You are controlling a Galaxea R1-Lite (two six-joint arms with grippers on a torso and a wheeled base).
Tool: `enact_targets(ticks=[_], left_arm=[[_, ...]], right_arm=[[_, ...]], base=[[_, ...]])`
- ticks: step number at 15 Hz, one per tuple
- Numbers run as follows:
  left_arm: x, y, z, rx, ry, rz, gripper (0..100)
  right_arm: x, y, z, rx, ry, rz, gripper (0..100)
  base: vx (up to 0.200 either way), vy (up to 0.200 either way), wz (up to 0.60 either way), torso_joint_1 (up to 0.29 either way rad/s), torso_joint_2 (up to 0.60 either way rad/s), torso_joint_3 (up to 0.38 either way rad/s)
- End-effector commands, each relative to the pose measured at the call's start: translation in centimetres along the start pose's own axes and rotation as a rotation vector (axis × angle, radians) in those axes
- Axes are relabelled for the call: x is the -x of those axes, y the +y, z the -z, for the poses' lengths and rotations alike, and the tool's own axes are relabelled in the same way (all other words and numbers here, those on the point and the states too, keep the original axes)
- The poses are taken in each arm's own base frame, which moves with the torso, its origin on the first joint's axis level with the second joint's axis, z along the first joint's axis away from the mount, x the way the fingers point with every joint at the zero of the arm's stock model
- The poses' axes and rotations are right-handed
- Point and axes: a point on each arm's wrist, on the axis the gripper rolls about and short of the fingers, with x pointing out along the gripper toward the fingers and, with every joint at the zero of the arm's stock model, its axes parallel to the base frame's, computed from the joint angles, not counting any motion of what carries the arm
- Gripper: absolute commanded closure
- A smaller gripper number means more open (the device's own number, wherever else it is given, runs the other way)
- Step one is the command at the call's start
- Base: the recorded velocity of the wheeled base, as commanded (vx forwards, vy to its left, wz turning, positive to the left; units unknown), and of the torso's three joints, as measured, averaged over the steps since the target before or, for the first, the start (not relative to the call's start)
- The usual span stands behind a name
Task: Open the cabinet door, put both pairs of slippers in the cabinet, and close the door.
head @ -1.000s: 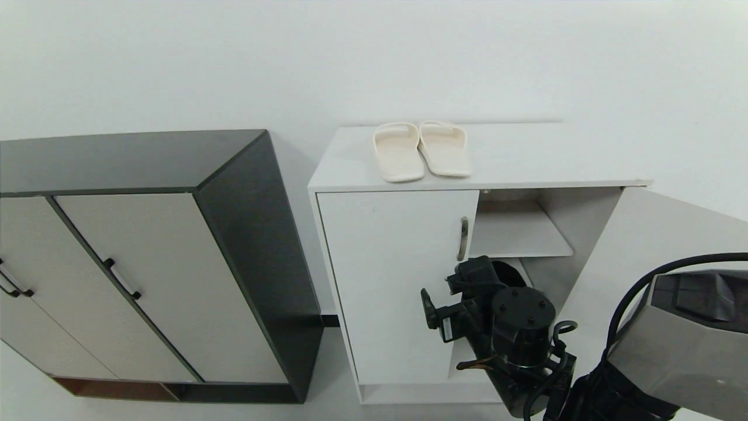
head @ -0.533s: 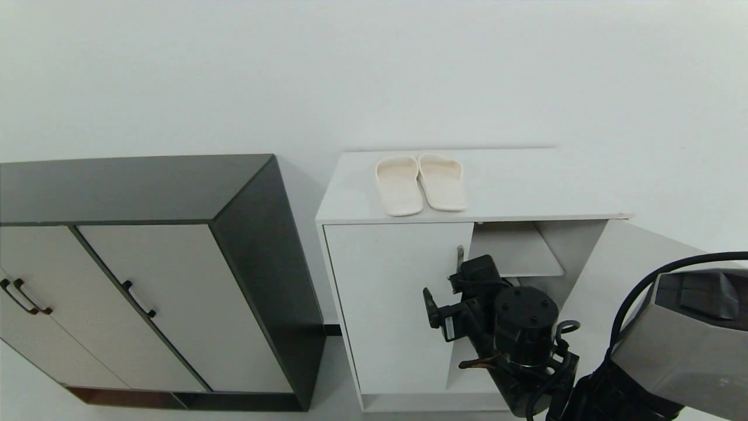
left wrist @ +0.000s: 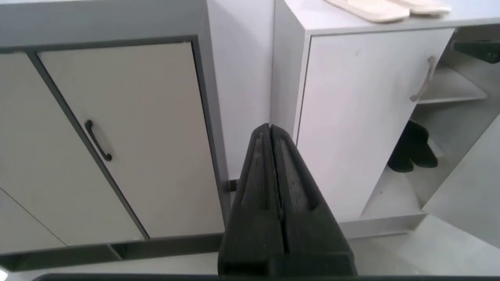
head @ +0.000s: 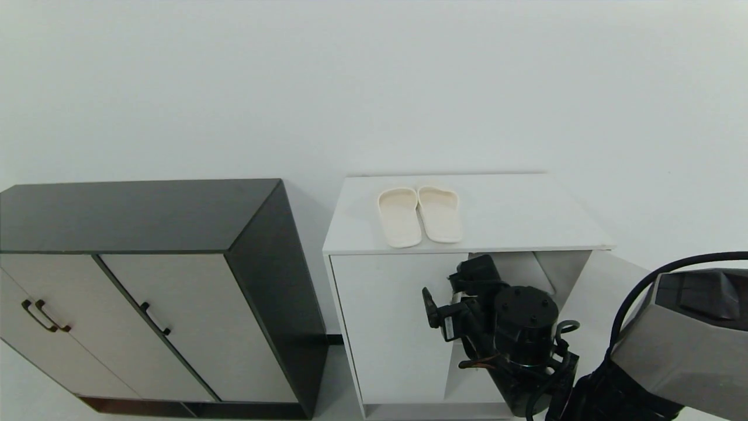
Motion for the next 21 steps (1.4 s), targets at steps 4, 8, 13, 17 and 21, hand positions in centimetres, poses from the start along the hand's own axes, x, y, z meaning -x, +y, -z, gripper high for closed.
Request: enact_targets(ticks=[4,8,13,17,21], left_arm=[[0.0,0.0,0.0,-0.001,0.0,0.0,100],[0.0,0.0,0.0,-0.001,0.0,0.0,100],[0.0,0.0,0.0,-0.002,0.0,0.002,100],[0.0,0.0,0.0,-0.002,0.0,0.0,100],[0.0,0.0,0.0,-0.001,0.0,0.0,100]], right_arm=[[-0.7,-0.5,-0.2,0.021,0.0,0.032,0],[0.0,0.3,-3.1,0.015,0.006,-0.024,0],[1.8,1.4,-11.0,-0.245,0.16,0.047,0],[1.4,1.7,-9.9,-0.241,0.178,0.059,0],[1.4,1.6,-8.9,-0.23,0.191,0.065,0]], base=[[0.0,0.0,0.0,0.077,-0.18,-0.093],[0.0,0.0,0.0,0.0,0.0,0.0],[0.0,0.0,0.0,0.0,0.0,0.0],[0.0,0.0,0.0,0.0,0.0,0.0],[0.0,0.0,0.0,0.0,0.0,0.0]])
